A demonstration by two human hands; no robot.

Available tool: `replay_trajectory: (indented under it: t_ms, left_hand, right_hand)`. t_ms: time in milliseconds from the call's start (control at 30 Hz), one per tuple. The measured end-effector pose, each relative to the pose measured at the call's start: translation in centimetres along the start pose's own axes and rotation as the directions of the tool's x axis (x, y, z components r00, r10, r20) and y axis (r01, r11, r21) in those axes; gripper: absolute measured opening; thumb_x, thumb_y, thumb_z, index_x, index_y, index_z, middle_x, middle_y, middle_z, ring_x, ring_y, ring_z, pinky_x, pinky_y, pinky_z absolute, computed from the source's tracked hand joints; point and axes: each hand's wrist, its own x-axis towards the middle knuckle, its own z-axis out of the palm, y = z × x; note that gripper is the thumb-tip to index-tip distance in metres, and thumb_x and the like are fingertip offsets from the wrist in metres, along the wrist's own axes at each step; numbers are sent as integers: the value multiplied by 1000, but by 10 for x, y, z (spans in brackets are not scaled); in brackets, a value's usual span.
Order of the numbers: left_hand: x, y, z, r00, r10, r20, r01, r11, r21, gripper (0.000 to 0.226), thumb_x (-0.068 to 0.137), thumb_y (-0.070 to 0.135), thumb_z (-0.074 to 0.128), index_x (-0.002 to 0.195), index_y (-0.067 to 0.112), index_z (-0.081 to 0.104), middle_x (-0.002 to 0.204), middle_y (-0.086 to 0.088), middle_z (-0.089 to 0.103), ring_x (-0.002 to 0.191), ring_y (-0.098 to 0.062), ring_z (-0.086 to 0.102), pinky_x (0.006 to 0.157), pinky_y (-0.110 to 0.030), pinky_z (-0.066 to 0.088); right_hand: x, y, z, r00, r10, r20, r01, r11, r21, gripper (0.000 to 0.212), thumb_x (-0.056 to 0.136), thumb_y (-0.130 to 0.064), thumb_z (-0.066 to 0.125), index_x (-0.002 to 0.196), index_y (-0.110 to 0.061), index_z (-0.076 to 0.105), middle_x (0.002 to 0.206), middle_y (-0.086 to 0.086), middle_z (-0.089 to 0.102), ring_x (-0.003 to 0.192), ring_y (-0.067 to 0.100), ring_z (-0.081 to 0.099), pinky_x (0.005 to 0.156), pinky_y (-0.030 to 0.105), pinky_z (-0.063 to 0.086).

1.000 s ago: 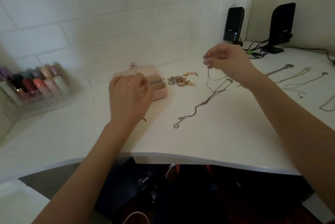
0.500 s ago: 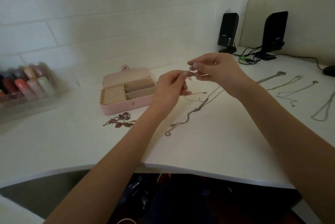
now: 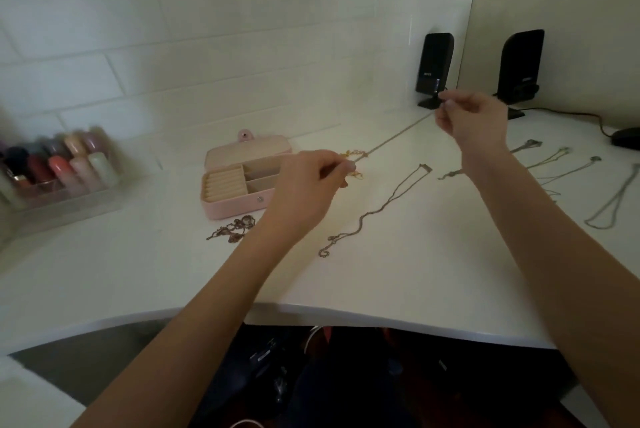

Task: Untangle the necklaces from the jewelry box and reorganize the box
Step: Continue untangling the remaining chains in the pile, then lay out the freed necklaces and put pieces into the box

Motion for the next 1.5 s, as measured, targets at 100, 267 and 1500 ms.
replay_trajectory:
  t_ms: [100, 267, 1500]
  left_hand:
    - [-23, 15, 2, 984, 178, -4, -168, 935, 313, 22, 96, 21, 52, 92, 13, 72, 78, 3, 68, 66, -8, 56, 69, -23, 42]
    - [-60, 28, 22, 908, 419, 8, -364, 779, 510, 14, 84, 17, 60, 80, 7, 69, 62, -8, 61, 47, -32, 57, 42, -33, 47]
    - [-73, -12, 3, 816, -98, 570, -235, 844, 482, 71, 97, 56, 14, 151, 16, -9, 158, 3, -14, 143, -6, -16, 118, -31, -9]
  right_hand:
    - [-2, 13, -2, 999, 52, 8, -51, 990, -135, 21, 94, 0, 52, 111, -7, 61, 87, 2, 62, 72, 5, 59, 77, 22, 56]
    - [-11, 28, -16, 1000, 3, 2, -2, 926, -378, 20, 90, -5, 57, 106, -16, 60, 98, 8, 64, 70, 9, 58, 57, 18, 48]
    - [-58, 41, -16, 625, 373, 686, 648, 242, -722, 63, 99, -56, 16, 154, -28, 3, 160, -11, -1, 147, 6, 0, 118, 45, -6]
